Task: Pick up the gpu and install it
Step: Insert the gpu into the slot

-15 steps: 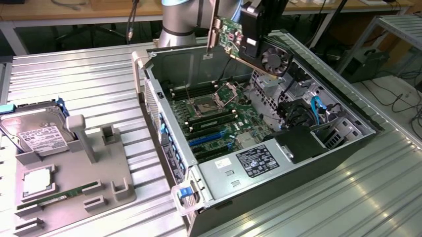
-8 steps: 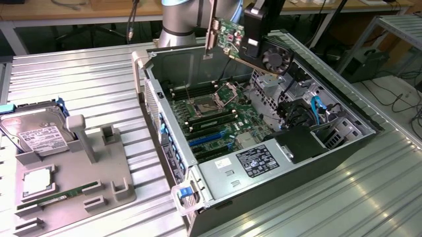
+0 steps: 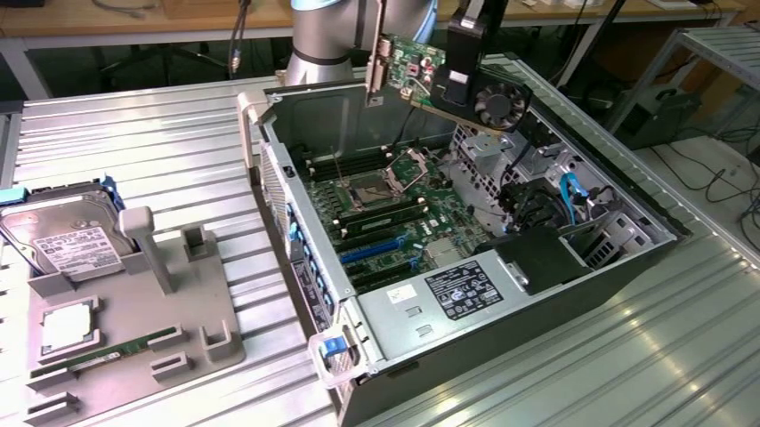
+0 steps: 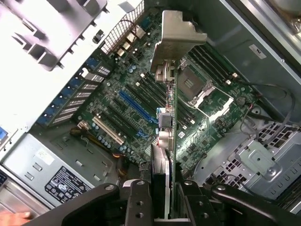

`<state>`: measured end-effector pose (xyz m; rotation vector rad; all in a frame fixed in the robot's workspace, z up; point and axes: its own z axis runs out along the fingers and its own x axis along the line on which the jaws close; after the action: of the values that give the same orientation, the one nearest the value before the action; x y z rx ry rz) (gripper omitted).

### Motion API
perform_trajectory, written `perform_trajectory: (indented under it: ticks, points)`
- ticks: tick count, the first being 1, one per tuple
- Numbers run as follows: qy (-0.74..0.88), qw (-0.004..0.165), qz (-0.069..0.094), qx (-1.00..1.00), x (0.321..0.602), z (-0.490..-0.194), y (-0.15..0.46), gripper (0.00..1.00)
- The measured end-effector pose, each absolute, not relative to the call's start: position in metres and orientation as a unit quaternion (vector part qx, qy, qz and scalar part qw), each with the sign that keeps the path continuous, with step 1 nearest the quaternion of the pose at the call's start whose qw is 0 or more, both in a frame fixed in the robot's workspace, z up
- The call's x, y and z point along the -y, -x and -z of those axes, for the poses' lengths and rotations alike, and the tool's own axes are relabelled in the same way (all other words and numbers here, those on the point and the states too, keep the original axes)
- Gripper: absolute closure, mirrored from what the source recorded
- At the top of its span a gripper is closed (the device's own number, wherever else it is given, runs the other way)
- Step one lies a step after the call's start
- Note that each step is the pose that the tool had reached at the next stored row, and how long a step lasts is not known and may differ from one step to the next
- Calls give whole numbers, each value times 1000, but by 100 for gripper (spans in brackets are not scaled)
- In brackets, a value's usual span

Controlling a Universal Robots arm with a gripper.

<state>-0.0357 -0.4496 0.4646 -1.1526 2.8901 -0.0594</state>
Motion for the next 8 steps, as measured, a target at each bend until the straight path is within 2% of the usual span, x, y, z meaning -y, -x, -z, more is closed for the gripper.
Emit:
perform_trajectory:
  ticks: [8]
  points:
    - [414, 16, 18, -910, 450, -465, 36, 73]
